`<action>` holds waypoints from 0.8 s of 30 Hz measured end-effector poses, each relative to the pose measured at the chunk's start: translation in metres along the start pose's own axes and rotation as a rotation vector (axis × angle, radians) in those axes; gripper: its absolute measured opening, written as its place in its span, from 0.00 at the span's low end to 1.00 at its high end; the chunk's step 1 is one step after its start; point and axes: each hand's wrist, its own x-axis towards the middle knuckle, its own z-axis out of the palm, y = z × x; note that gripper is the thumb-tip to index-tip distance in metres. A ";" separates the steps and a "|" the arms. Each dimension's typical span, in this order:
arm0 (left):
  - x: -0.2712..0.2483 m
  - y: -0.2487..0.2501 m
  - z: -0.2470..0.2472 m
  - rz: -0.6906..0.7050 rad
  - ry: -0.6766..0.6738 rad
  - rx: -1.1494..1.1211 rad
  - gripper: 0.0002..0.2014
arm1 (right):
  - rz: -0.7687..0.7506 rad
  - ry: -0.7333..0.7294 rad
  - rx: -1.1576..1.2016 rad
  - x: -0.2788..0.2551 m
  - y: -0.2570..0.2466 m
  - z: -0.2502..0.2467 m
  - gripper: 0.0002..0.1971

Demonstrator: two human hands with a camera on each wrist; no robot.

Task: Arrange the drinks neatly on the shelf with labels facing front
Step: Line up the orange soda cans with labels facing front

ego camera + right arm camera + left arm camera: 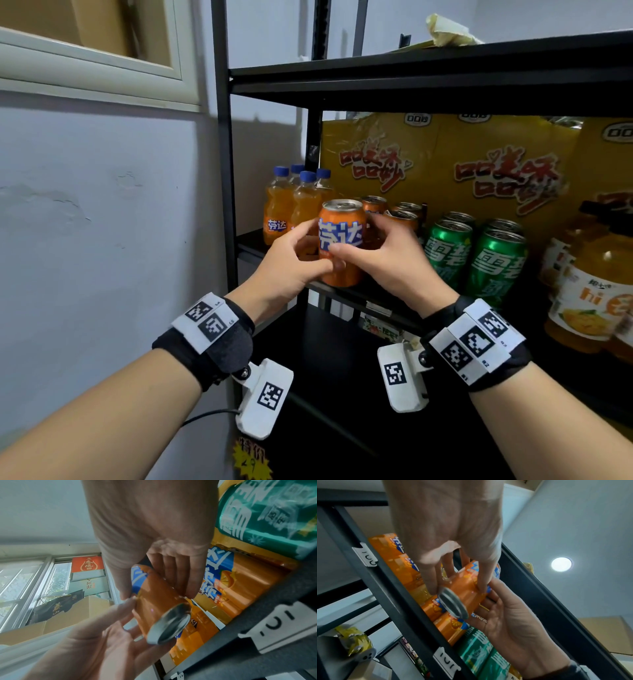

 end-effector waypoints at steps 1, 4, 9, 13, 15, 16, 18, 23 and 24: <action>0.001 -0.001 -0.001 0.027 -0.021 0.041 0.39 | -0.011 0.016 -0.019 0.000 -0.001 0.000 0.33; 0.003 -0.002 -0.005 0.123 -0.055 0.160 0.44 | -0.086 0.044 -0.031 -0.003 0.001 0.006 0.37; -0.001 -0.009 -0.004 0.328 0.013 0.433 0.49 | -0.310 0.087 -0.054 -0.014 0.006 0.012 0.35; 0.000 -0.016 -0.003 0.402 0.017 0.487 0.47 | -0.415 0.112 -0.085 -0.018 0.004 0.016 0.33; 0.003 -0.016 -0.003 0.407 0.017 0.500 0.46 | -0.383 0.096 -0.047 -0.017 0.004 0.015 0.33; 0.005 -0.016 -0.003 0.411 0.017 0.502 0.46 | -0.349 0.082 -0.014 -0.015 0.004 0.014 0.34; 0.009 -0.014 -0.002 0.412 0.015 0.477 0.43 | -0.266 0.050 0.047 -0.011 0.002 0.012 0.36; 0.016 -0.011 -0.003 0.251 0.064 0.266 0.36 | -0.066 0.013 0.050 0.003 0.000 0.008 0.39; 0.018 -0.011 -0.004 0.208 0.068 0.232 0.35 | -0.039 0.012 0.030 0.007 0.000 0.007 0.39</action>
